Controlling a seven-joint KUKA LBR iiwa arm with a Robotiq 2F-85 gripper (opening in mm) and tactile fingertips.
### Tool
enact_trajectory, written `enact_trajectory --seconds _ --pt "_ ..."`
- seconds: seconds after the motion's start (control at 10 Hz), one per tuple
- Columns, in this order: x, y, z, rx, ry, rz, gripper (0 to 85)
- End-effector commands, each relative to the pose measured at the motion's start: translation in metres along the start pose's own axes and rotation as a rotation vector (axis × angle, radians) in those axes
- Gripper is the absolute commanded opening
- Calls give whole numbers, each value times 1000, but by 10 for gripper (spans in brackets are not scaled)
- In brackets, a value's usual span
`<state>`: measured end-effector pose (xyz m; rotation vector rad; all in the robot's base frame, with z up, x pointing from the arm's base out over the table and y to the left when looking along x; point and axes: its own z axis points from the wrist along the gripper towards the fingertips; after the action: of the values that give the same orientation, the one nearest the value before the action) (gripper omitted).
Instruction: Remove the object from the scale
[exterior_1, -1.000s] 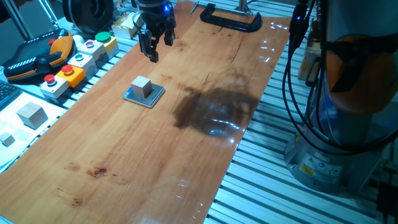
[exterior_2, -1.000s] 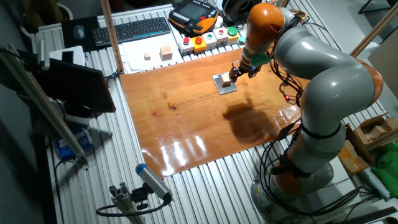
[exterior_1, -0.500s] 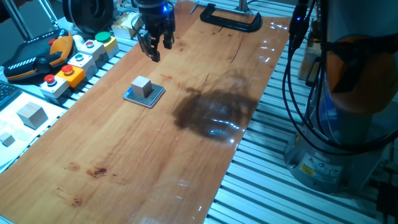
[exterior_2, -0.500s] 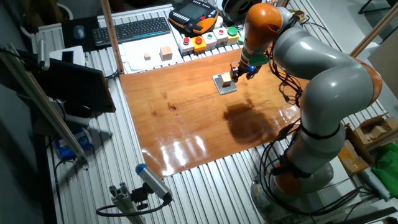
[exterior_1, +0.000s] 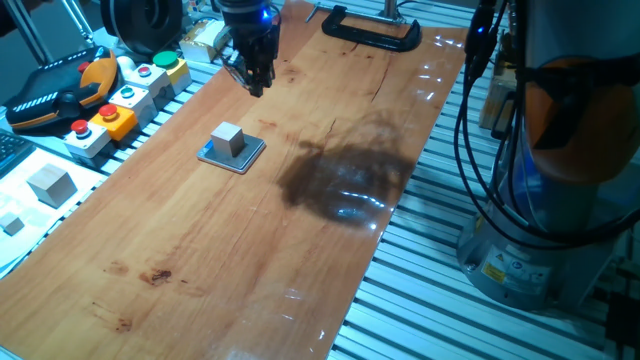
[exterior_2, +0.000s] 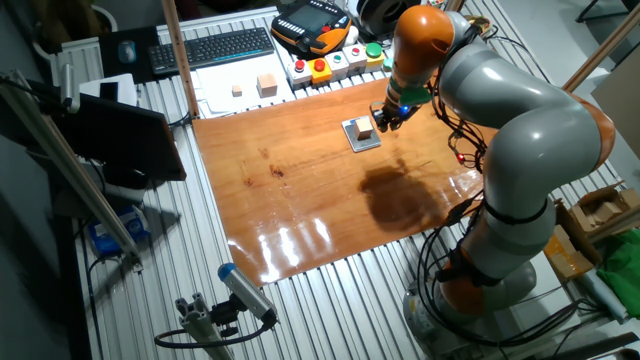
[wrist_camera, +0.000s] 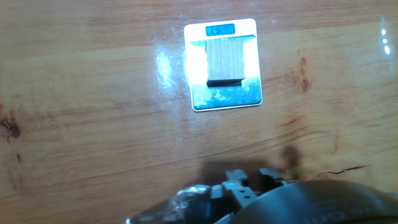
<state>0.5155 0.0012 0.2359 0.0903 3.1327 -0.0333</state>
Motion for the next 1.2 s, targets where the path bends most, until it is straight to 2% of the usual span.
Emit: enact_trajectory --seconds 0.0,0.6,0.8,1.1 --pt "0 0 0 0 0 0 7" --pt "1 2 2 7 -11 9 7" --pt "2 8 5 22 -20 14 7" --pt "10 22 11 11 -35 64 7"
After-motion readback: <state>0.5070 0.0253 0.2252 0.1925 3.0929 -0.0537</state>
